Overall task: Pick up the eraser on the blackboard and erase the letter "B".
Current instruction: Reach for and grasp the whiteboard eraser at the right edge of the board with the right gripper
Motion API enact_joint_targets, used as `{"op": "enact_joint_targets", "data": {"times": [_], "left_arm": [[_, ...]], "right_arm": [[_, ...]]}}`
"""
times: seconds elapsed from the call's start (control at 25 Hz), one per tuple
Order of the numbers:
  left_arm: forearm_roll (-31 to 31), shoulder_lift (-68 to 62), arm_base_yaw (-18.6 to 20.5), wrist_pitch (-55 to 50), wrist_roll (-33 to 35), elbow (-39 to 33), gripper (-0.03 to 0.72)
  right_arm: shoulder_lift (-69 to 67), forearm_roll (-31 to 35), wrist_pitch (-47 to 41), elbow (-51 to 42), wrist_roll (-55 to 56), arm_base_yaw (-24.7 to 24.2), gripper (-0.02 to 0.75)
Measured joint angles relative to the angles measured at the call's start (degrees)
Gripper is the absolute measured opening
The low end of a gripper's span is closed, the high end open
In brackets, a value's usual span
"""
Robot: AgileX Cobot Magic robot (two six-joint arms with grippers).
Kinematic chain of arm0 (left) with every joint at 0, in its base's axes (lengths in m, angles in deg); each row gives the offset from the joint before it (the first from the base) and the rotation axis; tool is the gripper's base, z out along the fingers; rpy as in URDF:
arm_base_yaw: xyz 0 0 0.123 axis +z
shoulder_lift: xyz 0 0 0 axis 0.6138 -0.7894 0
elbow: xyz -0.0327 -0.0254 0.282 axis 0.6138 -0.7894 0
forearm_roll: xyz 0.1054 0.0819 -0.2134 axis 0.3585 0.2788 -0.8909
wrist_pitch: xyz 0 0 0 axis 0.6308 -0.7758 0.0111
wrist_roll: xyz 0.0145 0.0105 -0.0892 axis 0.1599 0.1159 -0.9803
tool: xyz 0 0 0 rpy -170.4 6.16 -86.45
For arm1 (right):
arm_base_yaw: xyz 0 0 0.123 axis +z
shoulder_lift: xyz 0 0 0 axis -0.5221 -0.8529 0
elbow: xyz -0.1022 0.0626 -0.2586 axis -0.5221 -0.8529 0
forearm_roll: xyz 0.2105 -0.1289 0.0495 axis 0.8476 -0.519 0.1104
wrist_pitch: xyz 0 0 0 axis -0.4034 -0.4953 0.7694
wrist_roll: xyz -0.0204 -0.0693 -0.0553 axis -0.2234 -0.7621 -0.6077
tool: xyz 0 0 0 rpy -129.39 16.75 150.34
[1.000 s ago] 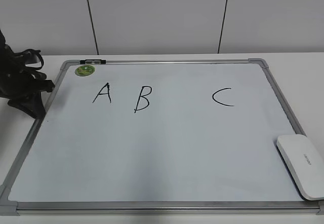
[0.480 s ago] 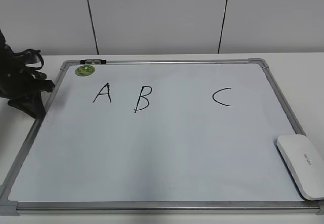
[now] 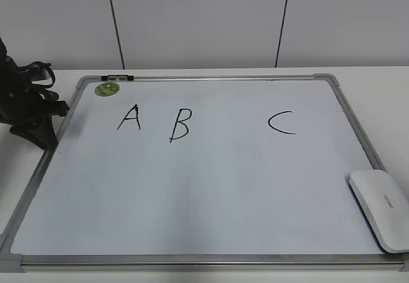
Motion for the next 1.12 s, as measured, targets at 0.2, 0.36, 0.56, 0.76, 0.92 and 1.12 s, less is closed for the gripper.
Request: {"op": "enact_joint_targets", "data": {"times": [0.2,0.36,0.56,0.76,0.92,1.12], "left_arm": [[-0.2,0.0,0.0,-0.11,0.0,0.0,0.049],[-0.31,0.0,0.0,-0.11,0.0,0.0,0.049],[-0.31,0.0,0.0,-0.11,0.0,0.0,0.049],[-0.31,0.0,0.0,-0.11,0.0,0.0,0.049],[-0.39,0.0,0.0,-0.11,0.0,0.0,0.049],[-0.53,0.0,0.04,-0.11,0.0,0.0,0.049]], "right_arm": [[-13.63,0.52,-0.1,2.37,-0.61,0.57,0.592],[-22.51,0.41,2.06,4.83,-0.65,2.58,0.592],[-32.8,0.3,4.81,6.42,0.02,2.81,0.594],[-40.65,0.99,10.04,6.42,0.02,2.81,0.66],[-46.01,0.99,13.06,6.97,0.02,2.81,0.671],[-51.25,0.99,15.06,7.68,0.02,2.81,0.671]]}}
